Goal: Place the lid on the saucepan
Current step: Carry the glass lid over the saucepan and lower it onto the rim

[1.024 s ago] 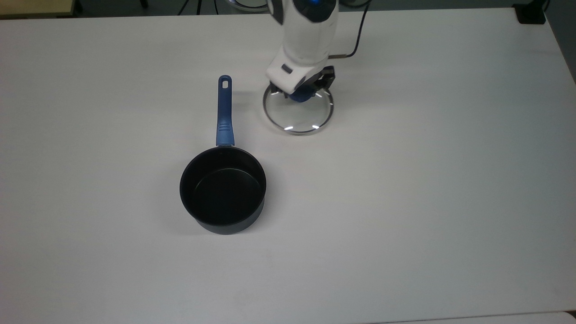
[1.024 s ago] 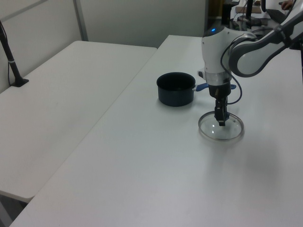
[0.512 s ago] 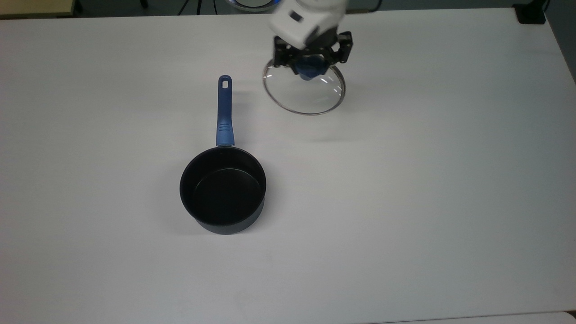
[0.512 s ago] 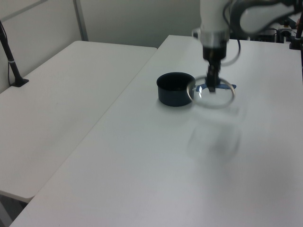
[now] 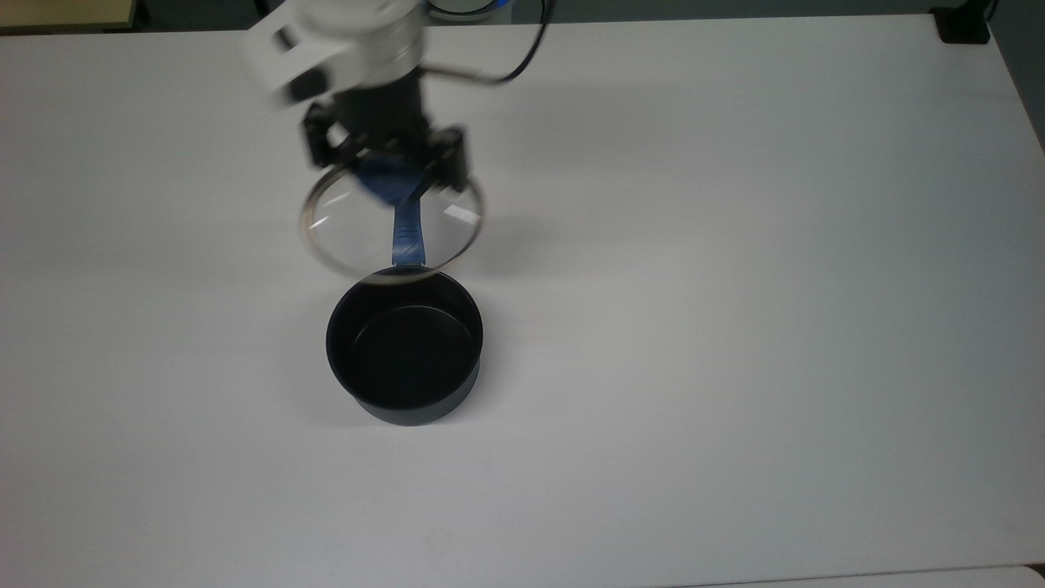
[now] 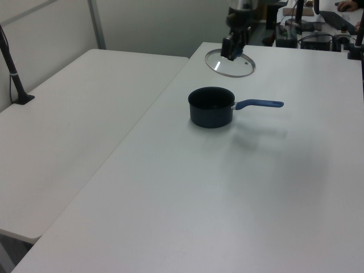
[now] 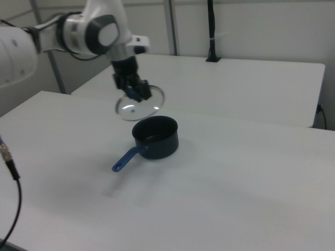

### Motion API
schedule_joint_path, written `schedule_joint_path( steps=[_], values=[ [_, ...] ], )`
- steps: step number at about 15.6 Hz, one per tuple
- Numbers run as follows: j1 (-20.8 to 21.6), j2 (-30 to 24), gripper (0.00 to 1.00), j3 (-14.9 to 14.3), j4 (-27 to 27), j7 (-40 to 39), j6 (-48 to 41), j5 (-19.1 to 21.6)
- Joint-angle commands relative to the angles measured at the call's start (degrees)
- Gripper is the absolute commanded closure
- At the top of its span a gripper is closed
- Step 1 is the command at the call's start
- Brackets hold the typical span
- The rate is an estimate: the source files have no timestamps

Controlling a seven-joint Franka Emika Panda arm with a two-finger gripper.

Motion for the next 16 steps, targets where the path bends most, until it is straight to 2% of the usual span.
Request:
schedule_joint_path(
  steps=[1,6,16],
  values=[
    [1.79,7.48,0.55,-3.48,6.38,6.16,6.05,-0.79],
    [3.10,12.05,0.55,-3.57,5.95,10.21,9.84,-4.30],
    [4.86,13.02,0.53,-3.22,3.39,11.01,10.20,-5.63]
  ],
)
